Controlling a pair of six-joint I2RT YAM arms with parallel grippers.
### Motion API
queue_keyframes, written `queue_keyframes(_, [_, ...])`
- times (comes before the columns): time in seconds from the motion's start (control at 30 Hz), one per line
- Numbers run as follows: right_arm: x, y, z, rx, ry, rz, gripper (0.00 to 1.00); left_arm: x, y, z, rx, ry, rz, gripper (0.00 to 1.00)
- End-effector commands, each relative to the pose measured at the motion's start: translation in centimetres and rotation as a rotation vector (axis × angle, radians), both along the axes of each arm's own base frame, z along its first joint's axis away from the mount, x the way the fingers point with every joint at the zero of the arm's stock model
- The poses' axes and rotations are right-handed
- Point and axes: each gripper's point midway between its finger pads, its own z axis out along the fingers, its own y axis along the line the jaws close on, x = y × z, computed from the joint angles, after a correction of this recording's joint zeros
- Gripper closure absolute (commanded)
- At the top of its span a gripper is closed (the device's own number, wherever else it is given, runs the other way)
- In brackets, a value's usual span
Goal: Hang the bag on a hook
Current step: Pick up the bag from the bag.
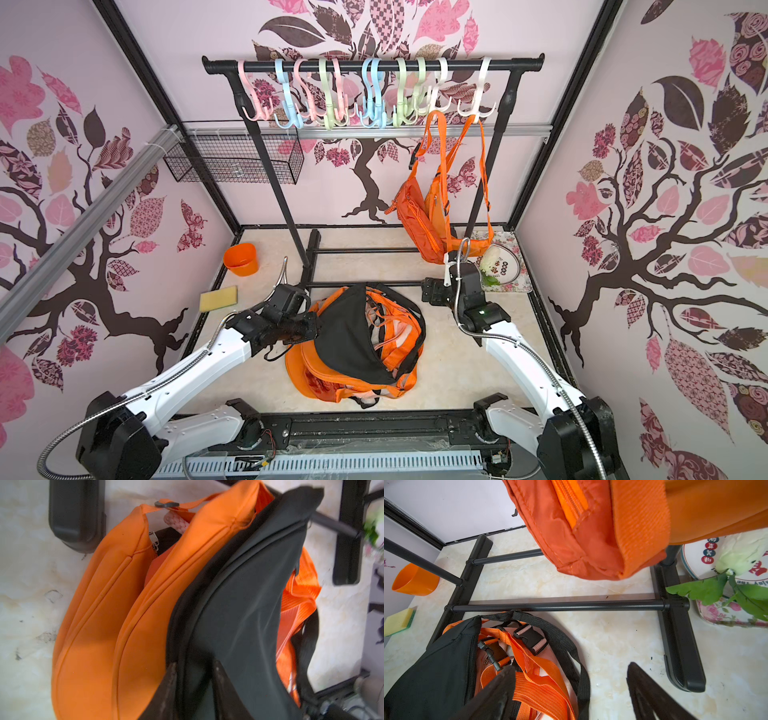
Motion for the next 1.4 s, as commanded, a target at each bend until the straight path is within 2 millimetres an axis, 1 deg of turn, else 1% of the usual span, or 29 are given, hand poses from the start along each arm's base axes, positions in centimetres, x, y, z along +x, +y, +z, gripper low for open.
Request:
queue_keyframes(0.0, [0.3, -0.3, 1.9, 0.011, -0.056, -0.023, 0.14, 0.2, -0.5, -0.1, -0.023, -0.018, -0.020, 0.91])
queue_keyframes(0.07, [0.3, -0.5, 1.9, 0.008, -0.058, -0.030, 0.14, 0.9, -0.7, 1.8, -0.040, -0.084, -0.026, 1.00])
queue_keyframes(0.13, [0.3, -0.5, 1.9, 0.005, -0.060, -0.033, 0.14, 1.8, -1.2, 4.5, -0.092, -0.183, -0.035, 1.00])
queue_keyframes(0.2, [0.3, -0.4, 2.0, 0.008, -0.058, -0.028, 0.14, 2.2, -2.0, 7.6, -0.152, -0.271, -0.065, 1.00])
queue_keyframes(0.27, [0.0, 0.4, 2.1, 0.032, -0.059, 0.016, 0.14, 2.5, -2.5, 10.4, -0.171, -0.326, -0.099, 1.00])
queue_keyframes(0.3, [-0.2, 1.0, 2.1, 0.052, -0.064, 0.049, 0.15, 2.6, -2.5, 11.3, -0.166, -0.340, -0.110, 1.00])
queue_keyframes(0.37, [-0.7, 2.1, 1.4, 0.097, -0.043, 0.103, 0.16, 2.8, -2.6, 13.1, -0.152, -0.360, -0.127, 1.00])
queue_keyframes(0.47, [-0.9, 2.1, -0.6, 0.086, 0.015, 0.099, 0.17, 3.0, -2.4, 15.2, -0.144, -0.396, -0.135, 1.00])
queue_keyframes(0.57, [-1.0, 1.6, -2.7, 0.061, 0.077, 0.070, 0.17, 2.8, -2.3, 16.7, -0.141, -0.421, -0.145, 1.00])
queue_keyframes(0.67, [-1.0, 1.6, -4.6, 0.051, 0.137, 0.061, 0.18, 2.7, -2.3, 17.9, -0.150, -0.443, -0.151, 1.00])
queue_keyframes(0.77, [-0.7, 1.7, -5.6, 0.049, 0.162, 0.063, 0.18, 2.6, -2.2, 19.2, -0.160, -0.472, -0.157, 1.00])
queue_keyframes(0.9, [-0.3, 2.5, -6.3, 0.060, 0.170, 0.099, 0.19, 2.3, -1.8, 20.4, -0.150, -0.500, -0.158, 1.00])
queue_keyframes(1.03, [-0.3, 4.0, -7.1, 0.102, 0.197, 0.169, 0.22, 2.1, -1.3, 21.0, -0.132, -0.514, -0.152, 1.00])
queue_keyframes(1.17, [-0.3, 4.9, -7.7, 0.126, 0.218, 0.211, 0.25, 2.1, -1.1, 21.5, -0.125, -0.528, -0.153, 1.00])
queue_keyframes(1.37, [-0.3, 6.0, -6.8, 0.155, 0.208, 0.270, 0.28, 2.2, -0.4, 23.7, -0.095, -0.589, -0.149, 1.00])
